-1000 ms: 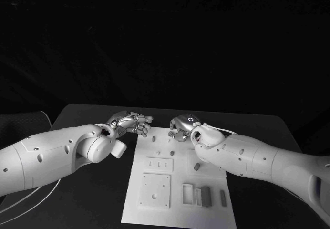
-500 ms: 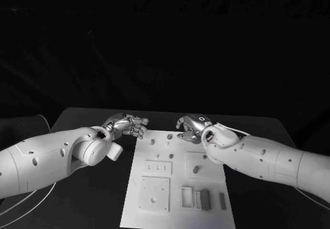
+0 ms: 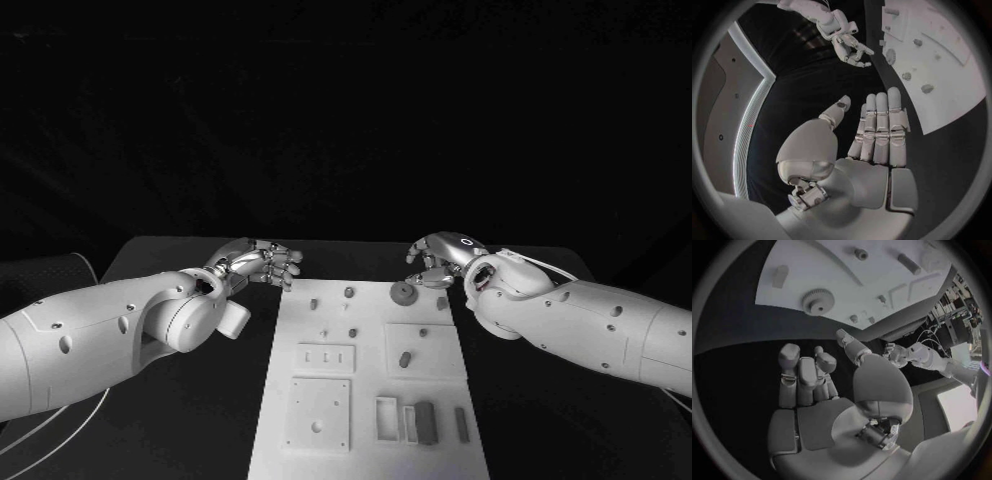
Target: Assemble the parts on the task board
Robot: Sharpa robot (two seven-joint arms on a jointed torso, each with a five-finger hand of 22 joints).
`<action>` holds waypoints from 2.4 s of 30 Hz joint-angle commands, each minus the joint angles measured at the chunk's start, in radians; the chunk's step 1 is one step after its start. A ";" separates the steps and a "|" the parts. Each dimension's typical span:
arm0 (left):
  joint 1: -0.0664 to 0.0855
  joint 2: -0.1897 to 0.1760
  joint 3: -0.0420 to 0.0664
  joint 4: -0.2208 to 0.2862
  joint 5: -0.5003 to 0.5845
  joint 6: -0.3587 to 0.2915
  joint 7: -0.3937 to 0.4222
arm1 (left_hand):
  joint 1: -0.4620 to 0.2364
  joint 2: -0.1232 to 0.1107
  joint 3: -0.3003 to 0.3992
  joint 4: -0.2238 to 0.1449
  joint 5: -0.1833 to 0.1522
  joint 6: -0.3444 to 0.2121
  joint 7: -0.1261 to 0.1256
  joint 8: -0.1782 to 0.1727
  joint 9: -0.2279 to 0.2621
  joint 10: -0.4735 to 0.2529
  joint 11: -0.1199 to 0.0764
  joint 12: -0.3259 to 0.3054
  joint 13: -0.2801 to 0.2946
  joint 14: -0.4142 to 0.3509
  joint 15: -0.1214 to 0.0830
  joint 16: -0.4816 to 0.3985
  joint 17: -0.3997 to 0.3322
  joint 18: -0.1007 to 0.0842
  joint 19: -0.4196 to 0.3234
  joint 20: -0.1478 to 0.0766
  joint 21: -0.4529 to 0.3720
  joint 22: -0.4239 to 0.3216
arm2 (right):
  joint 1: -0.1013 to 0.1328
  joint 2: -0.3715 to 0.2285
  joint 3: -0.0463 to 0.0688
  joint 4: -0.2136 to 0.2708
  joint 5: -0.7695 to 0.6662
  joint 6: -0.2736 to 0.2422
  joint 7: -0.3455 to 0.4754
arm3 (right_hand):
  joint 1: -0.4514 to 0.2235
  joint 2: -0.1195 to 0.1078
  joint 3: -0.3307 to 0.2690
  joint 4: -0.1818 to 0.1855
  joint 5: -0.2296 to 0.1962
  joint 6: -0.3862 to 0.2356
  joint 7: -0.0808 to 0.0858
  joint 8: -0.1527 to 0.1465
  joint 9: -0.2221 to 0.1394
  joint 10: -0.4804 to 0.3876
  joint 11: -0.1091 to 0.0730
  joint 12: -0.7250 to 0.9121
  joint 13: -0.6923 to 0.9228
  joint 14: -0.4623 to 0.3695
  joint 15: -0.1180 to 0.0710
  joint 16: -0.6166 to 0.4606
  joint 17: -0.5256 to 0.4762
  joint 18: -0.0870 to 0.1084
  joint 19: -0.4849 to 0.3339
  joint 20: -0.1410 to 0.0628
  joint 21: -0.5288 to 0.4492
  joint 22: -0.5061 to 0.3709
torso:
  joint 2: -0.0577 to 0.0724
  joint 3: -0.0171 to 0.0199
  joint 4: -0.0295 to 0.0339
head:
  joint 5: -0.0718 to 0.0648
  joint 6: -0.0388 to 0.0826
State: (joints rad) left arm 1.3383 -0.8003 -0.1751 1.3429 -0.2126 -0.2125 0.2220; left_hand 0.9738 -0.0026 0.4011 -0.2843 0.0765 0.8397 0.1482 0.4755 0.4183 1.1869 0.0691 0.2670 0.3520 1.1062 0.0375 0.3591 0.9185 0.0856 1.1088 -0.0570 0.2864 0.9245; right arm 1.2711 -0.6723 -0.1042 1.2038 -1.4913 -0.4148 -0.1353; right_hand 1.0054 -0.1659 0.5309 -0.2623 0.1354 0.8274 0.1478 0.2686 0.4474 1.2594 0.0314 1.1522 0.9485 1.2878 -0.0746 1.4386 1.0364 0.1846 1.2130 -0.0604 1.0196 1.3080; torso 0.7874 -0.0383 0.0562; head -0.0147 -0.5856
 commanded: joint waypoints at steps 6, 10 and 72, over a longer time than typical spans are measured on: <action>0.001 0.011 0.001 -0.001 0.001 -0.004 0.020 | 0.007 -0.010 0.006 0.000 0.003 0.007 0.008 -0.016 -0.002 0.007 0.003 -0.013 0.001 0.007 0.002 -0.013 0.004 0.008 0.005 -0.001 0.002 0.003 | -0.003 0.010 -0.003 -0.014 0.028 0.085 0.001 | -0.010 -0.058 0.030 0.055 -0.022 -0.102 0.039 -0.050 -0.023 -0.018 0.039 0.005 0.007 -0.011 0.037 0.001 -0.006 0.077 0.005 -0.009 -0.009 0.010 | 0.001 0.0155 -0.0108 | 0.004 0.002; 0.001 0.013 0.001 -0.004 0.001 -0.006 0.013 | 0.006 -0.012 0.007 0.001 0.003 0.004 0.010 -0.022 -0.003 0.008 0.004 -0.016 0.001 0.008 0.002 -0.015 0.006 0.008 0.005 -0.001 0.001 0.004 | -0.006 0.023 -0.004 -0.033 0.010 0.096 -0.022 | -0.015 -0.071 0.037 0.076 -0.026 -0.104 0.041 -0.047 -0.021 -0.022 0.042 0.012 0.010 -0.010 0.040 0.006 0.000 0.077 0.006 -0.009 -0.008 0.012 | 0.001 0.0137 -0.0077 | 0.003 0.000; 0.002 0.028 0.001 0.006 0.001 -0.002 -0.015 | 0.007 -0.025 0.008 0.001 0.001 -0.044 0.029 -0.077 -0.006 -0.005 0.015 -0.048 0.012 0.009 0.005 -0.039 0.027 0.007 0.001 0.000 -0.009 0.015 | -0.029 0.171 -0.011 -0.251 0.104 0.212 0.006 | -0.055 0.008 0.003 0.092 -0.037 -0.106 0.041 -0.019 -0.003 -0.045 0.042 0.053 0.011 -0.013 0.040 0.036 0.023 0.077 -0.012 -0.013 0.009 0.021 | 0.005 0.0131 -0.0096 | 0.016 -0.021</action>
State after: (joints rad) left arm 1.3385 -0.7741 -0.1748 1.3469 -0.2119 -0.2171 0.2046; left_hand 0.9815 -0.0185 0.4037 -0.2816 0.0765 0.8002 0.1766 0.4018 0.4108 1.1845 0.0786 0.2243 0.3624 1.1094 0.0409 0.3253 0.9435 0.0783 1.1100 -0.0551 0.2822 0.9384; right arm 1.2429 -0.5033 -0.1144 0.9548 -1.3863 -0.2294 -0.1333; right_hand 0.9502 -0.1678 0.5317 -0.1662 0.1007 0.7160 0.1891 0.2465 0.4432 1.2204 0.0766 1.1996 0.9613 1.2699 -0.0323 1.4698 1.0588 0.1432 1.2060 -0.0682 1.0244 1.3079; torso 0.7924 -0.0261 0.0462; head 0.0022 -0.6047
